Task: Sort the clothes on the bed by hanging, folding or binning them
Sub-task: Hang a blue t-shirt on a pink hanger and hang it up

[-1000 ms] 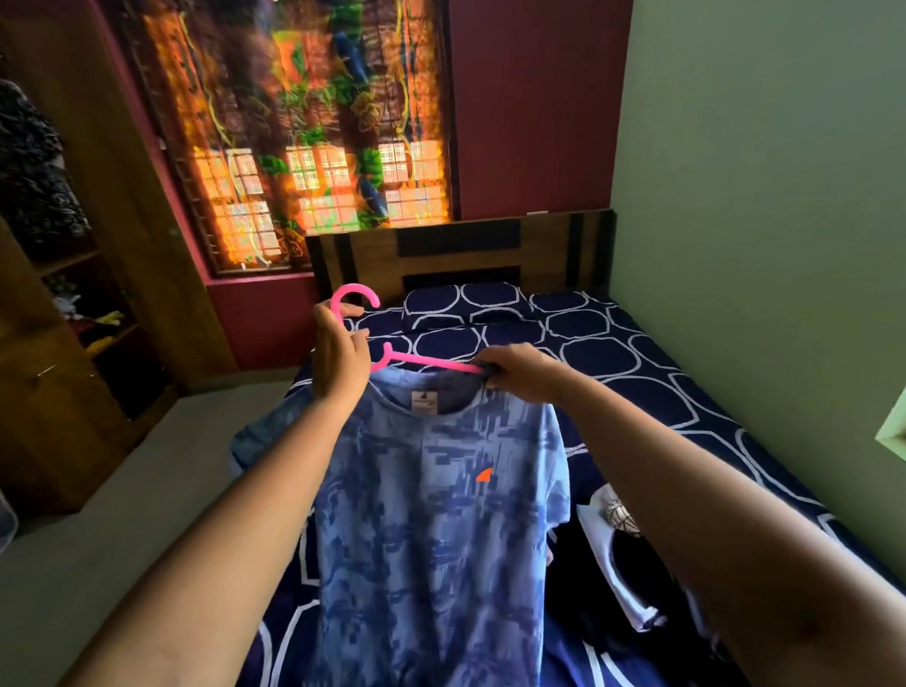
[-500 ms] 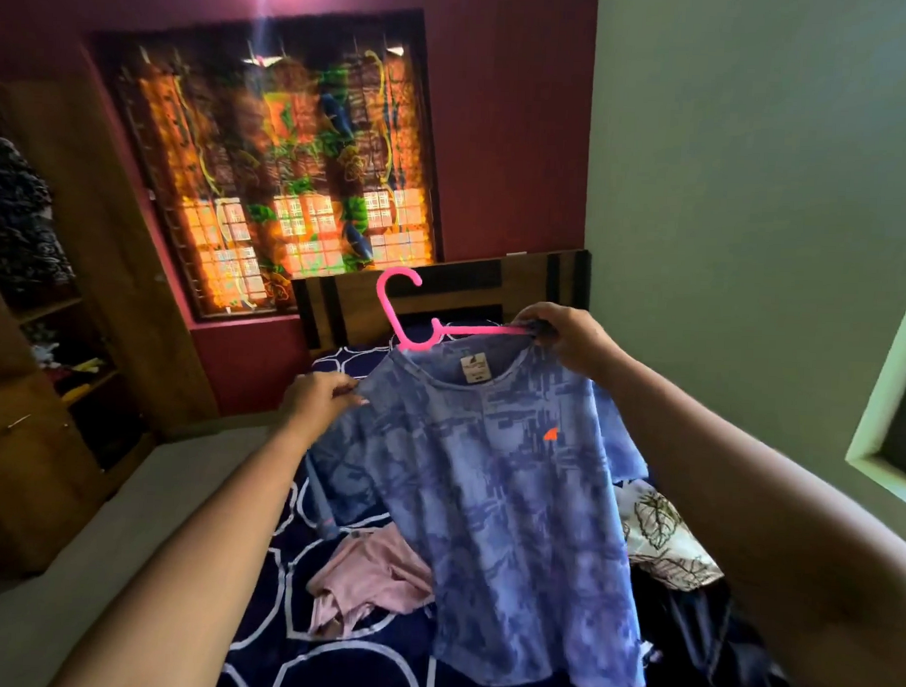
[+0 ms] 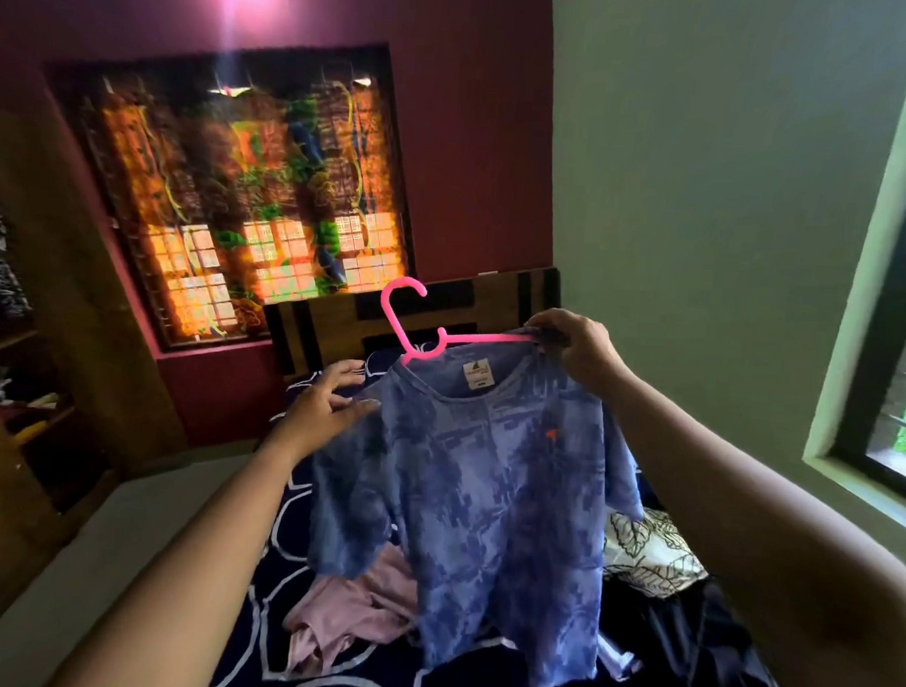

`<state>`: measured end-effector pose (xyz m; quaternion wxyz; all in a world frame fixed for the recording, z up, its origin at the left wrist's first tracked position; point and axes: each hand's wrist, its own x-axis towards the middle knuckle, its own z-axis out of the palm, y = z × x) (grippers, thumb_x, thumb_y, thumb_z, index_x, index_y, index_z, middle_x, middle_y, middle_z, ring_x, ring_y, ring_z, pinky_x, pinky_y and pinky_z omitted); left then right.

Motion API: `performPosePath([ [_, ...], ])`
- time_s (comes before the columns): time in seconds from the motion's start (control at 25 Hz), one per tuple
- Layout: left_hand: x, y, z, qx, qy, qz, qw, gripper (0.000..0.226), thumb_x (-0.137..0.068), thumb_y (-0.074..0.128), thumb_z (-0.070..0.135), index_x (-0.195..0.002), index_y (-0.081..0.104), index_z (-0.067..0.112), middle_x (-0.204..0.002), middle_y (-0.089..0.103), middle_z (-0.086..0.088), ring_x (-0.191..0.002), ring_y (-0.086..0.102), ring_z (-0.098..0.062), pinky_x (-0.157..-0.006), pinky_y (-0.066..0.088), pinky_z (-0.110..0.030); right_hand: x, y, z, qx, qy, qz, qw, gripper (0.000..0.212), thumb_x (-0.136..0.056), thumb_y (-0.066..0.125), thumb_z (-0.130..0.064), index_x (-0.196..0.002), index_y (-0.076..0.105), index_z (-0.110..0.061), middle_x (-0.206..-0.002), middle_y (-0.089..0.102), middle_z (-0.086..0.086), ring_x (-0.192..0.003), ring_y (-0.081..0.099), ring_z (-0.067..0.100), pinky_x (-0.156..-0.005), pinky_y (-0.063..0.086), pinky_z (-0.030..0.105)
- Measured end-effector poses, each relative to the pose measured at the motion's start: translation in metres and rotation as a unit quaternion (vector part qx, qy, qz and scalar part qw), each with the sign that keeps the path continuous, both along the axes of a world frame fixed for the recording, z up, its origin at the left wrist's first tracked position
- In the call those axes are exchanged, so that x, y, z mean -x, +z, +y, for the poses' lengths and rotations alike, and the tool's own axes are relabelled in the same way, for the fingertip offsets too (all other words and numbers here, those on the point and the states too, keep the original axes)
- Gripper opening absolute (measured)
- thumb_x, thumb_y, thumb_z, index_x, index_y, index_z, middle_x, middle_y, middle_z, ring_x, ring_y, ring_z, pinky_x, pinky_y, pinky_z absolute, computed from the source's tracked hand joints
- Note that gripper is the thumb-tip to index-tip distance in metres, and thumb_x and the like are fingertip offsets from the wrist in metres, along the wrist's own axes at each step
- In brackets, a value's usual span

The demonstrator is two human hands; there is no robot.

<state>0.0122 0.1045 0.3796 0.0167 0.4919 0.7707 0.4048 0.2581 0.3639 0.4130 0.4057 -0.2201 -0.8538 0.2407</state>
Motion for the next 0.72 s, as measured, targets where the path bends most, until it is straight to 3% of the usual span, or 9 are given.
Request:
performPosePath([
  [0.04,-0.002,0.000,0.008,0.018,0.003,0.020,1.000,0.039,-0.089,0.066,0.026,-0.126,0.058,0.017,-0.111,0.059,0.013,-0.098,0.059,-0.012,-0.079,0.043,-0.025,-0.001,-0.001,0.000,0.007,0.007,0.006,1.000,0.037,-0.074,0.072,-0.002,-0.108,0.070,-0.016,-0.104,0.072,0.006,-0.102,0.066,0.028,-0.093,0.049,0.046],
  [0.12,-0.009,0.001,0.021,0.009,0.003,0.072,0.997,0.029,-0.092,0.062,0.022,-0.116,0.066,0.008,-0.102,0.064,0.005,-0.100,0.061,-0.015,-0.082,0.045,-0.028,-0.003,-0.001,0.000,0.017,0.003,-0.002,1.000,0.038,-0.074,0.073,-0.004,-0.109,0.070,-0.017,-0.106,0.072,0.006,-0.102,0.066,0.027,-0.092,0.049,0.044],
  [0.24,-0.014,0.002,0.030,-0.069,0.026,0.046,0.996,0.020,-0.090,0.065,0.020,-0.105,0.070,0.007,-0.089,0.064,0.014,-0.095,0.062,-0.016,-0.081,0.046,-0.029,-0.006,0.000,-0.001,-0.017,-0.056,-0.087,0.994,0.040,-0.082,0.069,-0.015,-0.120,0.065,-0.028,-0.118,0.068,-0.001,-0.115,0.059,0.023,-0.099,0.038,0.030],
  [0.32,-0.018,0.005,0.035,-0.097,0.023,0.075,0.992,0.017,-0.087,0.068,0.018,-0.102,0.072,0.009,-0.088,0.065,0.012,-0.093,0.064,-0.016,-0.080,0.048,-0.031,-0.002,0.003,-0.009,-0.055,-0.073,-0.128,0.988,0.038,-0.087,0.065,-0.022,-0.123,0.063,-0.032,-0.123,0.065,-0.005,-0.119,0.055,0.018,-0.098,0.030,0.025],
  [0.4,-0.022,0.009,0.042,-0.108,0.016,0.082,0.991,0.018,-0.085,0.071,0.017,-0.101,0.073,0.010,-0.092,0.069,0.005,-0.093,0.065,-0.018,-0.084,0.050,-0.037,0.003,0.009,-0.017,-0.065,-0.033,-0.115,0.991,0.041,-0.087,0.066,-0.024,-0.126,0.060,-0.032,-0.123,0.065,-0.005,-0.119,0.056,0.019,-0.102,0.035,0.031],
  [0.48,-0.023,0.012,0.044,-0.121,0.009,0.078,0.989,0.019,-0.084,0.072,0.015,-0.101,0.073,0.009,-0.089,0.069,0.015,-0.093,0.066,-0.019,-0.085,0.051,-0.038,0.005,0.014,-0.017,-0.044,0.029,-0.113,0.992,0.058,-0.084,0.071,-0.026,-0.137,0.049,-0.032,-0.125,0.064,-0.006,-0.121,0.056,0.017,-0.103,0.038,0.036],
  [0.56,-0.021,0.015,0.042,-0.142,0.011,0.085,0.986,0.019,-0.084,0.071,0.012,-0.102,0.073,0.006,-0.086,0.067,0.023,-0.092,0.063,-0.016,-0.083,0.049,-0.035,0.001,0.017,-0.009,-0.046,0.036,-0.169,0.984,0.074,-0.083,0.070,-0.024,-0.146,0.033,-0.030,-0.134,0.057,-0.006,-0.126,0.051,0.016,-0.106,0.037,0.037],
  [0.64,-0.020,0.018,0.038,-0.154,0.025,0.086,0.984,0.020,-0.084,0.070,0.009,-0.104,0.072,0.004,-0.095,0.069,0.006,-0.093,0.061,-0.015,-0.083,0.048,-0.033,-0.002,0.015,-0.001,-0.071,-0.001,-0.222,0.973,0.067,-0.084,0.066,-0.020,-0.145,0.038,-0.024,-0.134,0.057,0.000,-0.124,0.051,0.022,-0.100,0.040,0.032],
  [0.72,-0.014,0.019,0.034,-0.159,0.012,0.070,0.985,0.019,-0.084,0.071,0.009,-0.102,0.074,0.012,-0.096,0.068,0.007,-0.093,0.062,-0.013,-0.083,0.048,-0.030,-0.001,0.012,0.001,-0.082,-0.001,-0.241,0.967,0.042,-0.086,0.065,-0.019,-0.127,0.058,-0.013,-0.119,0.065,0.010,-0.112,0.058,0.029,-0.087,0.040,0.029],
])
